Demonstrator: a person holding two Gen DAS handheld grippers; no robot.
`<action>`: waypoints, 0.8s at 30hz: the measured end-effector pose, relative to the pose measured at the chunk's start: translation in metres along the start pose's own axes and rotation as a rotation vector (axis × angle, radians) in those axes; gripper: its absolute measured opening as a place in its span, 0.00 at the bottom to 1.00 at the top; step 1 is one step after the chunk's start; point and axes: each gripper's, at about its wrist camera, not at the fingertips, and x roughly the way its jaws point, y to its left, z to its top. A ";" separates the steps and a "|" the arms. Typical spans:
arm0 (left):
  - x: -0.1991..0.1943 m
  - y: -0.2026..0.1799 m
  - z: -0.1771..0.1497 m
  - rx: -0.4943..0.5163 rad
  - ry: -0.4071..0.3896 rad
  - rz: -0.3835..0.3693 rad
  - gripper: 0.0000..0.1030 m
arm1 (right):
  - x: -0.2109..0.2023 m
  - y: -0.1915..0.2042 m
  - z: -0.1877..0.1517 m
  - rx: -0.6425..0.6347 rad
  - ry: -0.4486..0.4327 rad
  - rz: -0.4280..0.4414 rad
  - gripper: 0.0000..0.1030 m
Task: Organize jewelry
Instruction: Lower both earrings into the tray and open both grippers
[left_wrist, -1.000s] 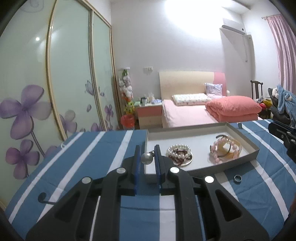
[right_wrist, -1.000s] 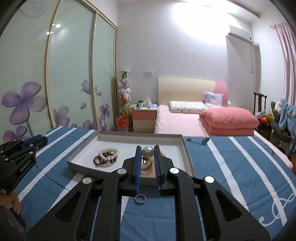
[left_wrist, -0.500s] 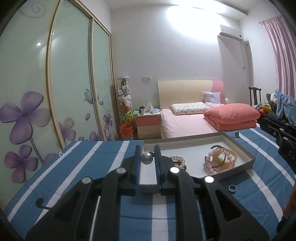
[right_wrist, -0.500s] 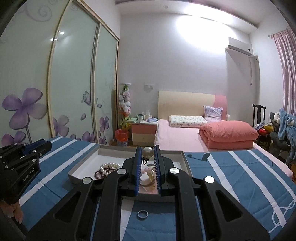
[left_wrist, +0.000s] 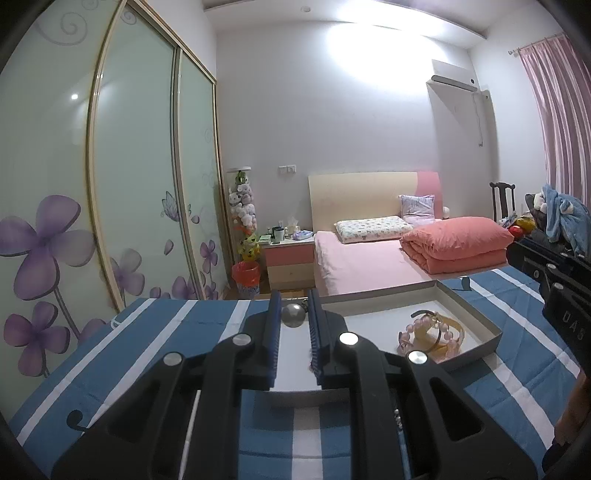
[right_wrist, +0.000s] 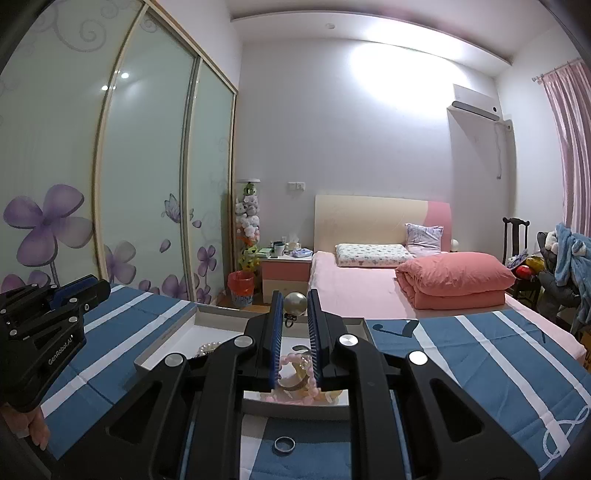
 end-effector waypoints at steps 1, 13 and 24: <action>0.001 -0.001 0.001 0.001 -0.001 -0.001 0.15 | 0.001 -0.001 0.001 0.001 0.000 0.000 0.14; 0.028 -0.001 0.009 -0.028 0.023 -0.046 0.15 | 0.025 -0.007 0.000 0.018 0.044 0.013 0.14; 0.095 -0.018 0.012 -0.055 0.074 -0.084 0.15 | 0.074 -0.016 -0.006 0.029 0.113 0.021 0.14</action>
